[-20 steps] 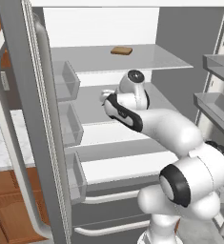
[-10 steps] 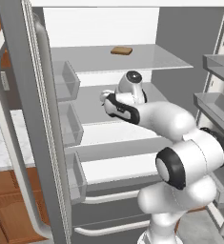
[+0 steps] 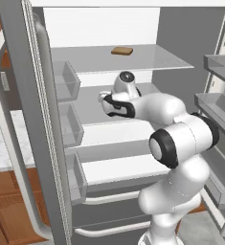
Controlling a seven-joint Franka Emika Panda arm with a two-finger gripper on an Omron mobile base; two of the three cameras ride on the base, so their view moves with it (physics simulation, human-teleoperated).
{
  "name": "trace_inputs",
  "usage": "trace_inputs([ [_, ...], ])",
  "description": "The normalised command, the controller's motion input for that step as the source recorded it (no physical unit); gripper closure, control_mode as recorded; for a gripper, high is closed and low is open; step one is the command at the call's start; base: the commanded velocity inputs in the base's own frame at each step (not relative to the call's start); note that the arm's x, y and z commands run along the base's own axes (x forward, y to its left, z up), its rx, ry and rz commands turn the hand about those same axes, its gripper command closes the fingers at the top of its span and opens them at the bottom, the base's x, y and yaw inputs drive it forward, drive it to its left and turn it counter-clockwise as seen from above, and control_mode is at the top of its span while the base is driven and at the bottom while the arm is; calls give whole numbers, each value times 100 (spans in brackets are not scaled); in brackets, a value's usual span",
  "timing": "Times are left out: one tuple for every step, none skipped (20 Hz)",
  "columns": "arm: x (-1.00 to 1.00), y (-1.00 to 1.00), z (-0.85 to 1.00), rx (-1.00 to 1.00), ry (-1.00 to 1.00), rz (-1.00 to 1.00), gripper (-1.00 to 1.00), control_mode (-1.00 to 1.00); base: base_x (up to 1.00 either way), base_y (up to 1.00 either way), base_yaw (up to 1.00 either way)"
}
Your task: Take the fish out of the fridge, briefly rinse it in the sink, and place it on the tray next to the sink.
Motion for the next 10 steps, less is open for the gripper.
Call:
trace_inputs([
  [31,1,-30,-8,4,0,-100,-100,0,0,0],
  [35,2,-31,-7,6,0,-100,-100,0,0,0],
  [39,0,-26,-4,7,0,-100,-100,0,0,0],
  [44,0,-19,-2,9,0,-100,-100,0,0,0],
  [44,6,-13,0,9,0,-100,-100,0,0,0],
  [44,16,-13,0,11,0,-100,-100,0,0,0],
  [41,28,-18,0,10,0,-100,-100,0,0,0],
  [41,34,-19,0,11,0,-100,-100,0,0,0],
  [44,35,-19,0,12,0,-100,-100,0,0,0],
  [49,38,-19,0,13,0,-100,-100,0,0,0],
])
